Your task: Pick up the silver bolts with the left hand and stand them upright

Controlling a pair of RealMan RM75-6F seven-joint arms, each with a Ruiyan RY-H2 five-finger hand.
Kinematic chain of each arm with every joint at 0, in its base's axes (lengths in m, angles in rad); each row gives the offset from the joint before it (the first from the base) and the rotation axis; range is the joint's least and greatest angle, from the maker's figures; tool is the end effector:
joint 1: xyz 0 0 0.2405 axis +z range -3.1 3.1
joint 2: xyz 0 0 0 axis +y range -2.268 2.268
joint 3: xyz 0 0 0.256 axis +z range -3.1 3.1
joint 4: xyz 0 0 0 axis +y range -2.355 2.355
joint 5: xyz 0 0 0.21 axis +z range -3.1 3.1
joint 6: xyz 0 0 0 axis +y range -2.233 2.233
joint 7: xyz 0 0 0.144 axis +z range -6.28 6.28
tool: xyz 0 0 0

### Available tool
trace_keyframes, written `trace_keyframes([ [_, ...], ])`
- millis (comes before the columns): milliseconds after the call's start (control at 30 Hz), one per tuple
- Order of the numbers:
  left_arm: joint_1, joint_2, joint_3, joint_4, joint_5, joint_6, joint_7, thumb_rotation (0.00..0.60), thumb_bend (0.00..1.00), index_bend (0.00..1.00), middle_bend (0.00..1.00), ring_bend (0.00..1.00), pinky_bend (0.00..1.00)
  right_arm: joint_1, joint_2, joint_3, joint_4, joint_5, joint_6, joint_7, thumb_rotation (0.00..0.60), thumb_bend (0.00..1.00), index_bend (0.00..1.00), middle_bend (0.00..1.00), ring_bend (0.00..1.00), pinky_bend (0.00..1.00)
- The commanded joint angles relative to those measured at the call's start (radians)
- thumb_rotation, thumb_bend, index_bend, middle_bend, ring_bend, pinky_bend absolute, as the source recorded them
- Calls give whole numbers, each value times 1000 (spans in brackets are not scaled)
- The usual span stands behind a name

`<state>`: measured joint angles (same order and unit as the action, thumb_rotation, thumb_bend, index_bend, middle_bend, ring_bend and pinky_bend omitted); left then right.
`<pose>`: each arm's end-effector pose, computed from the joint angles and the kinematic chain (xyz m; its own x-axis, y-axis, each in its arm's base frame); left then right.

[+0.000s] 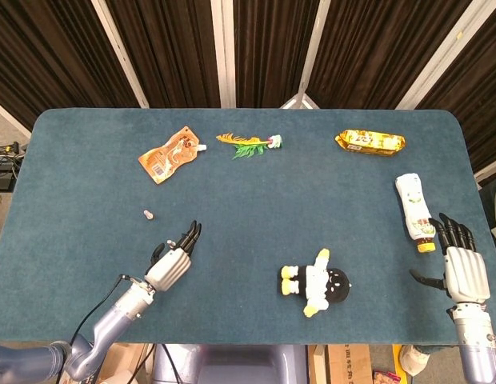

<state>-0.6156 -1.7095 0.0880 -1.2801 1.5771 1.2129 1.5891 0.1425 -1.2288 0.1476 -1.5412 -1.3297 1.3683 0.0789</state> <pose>-0.1724 0.2596 -0.0632 0.7818 -0.6011 -0.1661 -0.3828 -0.2524 -0.8887 -0.3239 -0.2187 0.1373 0.2455 0.0051 0.9694 -0.9639 0.1077 0.2436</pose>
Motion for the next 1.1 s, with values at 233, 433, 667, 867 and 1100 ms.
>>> trace_keyframes([
  [233,5,42,-59,-177,40,72,-84,600,464,277,125,0,0,-1,1,-3,-3,-6,3,-2,600,47,144,68,25,0],
  [433,70,101,-127,-436,4,198,-246,600,462,323,117,0,0,-2,0,-3,-1,-7,6,-2,600,47,143,68,24,0],
  [667,196,272,-121,-689,-11,360,-392,600,462,327,108,0,0,-2,-3,-10,-10,-24,14,-21,600,47,143,68,25,0],
  [867,387,490,-17,-786,-68,530,-794,600,462,333,100,0,0,-6,-7,-13,-15,-45,40,-38,600,47,143,68,24,0],
  [1100,468,625,21,-654,-133,510,-1287,600,462,301,78,0,0,-4,-6,-26,-4,-81,49,-37,600,47,143,68,25,0],
])
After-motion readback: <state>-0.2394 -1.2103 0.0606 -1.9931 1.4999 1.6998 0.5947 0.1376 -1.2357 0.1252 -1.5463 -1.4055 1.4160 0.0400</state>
